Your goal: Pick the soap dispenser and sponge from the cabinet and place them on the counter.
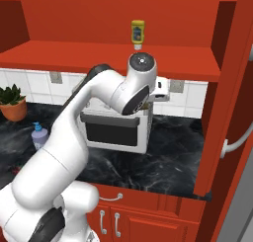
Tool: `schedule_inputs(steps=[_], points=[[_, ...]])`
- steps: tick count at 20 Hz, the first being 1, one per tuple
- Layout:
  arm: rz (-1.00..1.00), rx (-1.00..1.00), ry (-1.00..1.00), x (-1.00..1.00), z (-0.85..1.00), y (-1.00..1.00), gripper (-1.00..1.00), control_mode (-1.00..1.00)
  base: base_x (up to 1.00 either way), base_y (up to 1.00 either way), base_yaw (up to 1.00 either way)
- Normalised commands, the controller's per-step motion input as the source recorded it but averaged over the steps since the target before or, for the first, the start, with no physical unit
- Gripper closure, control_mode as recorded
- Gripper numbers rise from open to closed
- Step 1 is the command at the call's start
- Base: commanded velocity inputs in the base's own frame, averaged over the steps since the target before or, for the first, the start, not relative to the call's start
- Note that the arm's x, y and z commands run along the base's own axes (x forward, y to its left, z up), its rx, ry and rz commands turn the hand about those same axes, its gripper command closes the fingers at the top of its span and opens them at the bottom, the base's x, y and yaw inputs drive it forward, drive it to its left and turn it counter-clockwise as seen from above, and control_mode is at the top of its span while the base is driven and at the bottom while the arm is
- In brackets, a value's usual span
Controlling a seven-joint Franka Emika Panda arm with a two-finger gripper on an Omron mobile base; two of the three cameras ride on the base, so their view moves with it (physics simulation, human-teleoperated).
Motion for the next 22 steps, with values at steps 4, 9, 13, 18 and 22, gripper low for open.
schedule_inputs(steps=[4, 9, 13, 18, 22], points=[[0.0, -0.02, 0.04, -0.28, -0.57, -0.04, 1.0, -1.0, 0.0, 0.0, 0.0], [0.0, -0.04, 0.07, -0.22, -0.6, -0.05, 1.0, -1.0, 0.0, 0.0, 0.0], [0.0, -0.04, 0.08, -0.14, -0.55, -0.12, 1.0, -1.0, 0.0, 0.0, 0.0], [0.0, -0.03, 0.06, -0.2, -0.56, -0.16, 1.0, -1.0, 0.0, 0.0, 0.0], [0.0, -0.01, 0.02, -0.07, -0.55, -0.08, 1.0, -1.0, 0.0, 0.0, 0.0]])
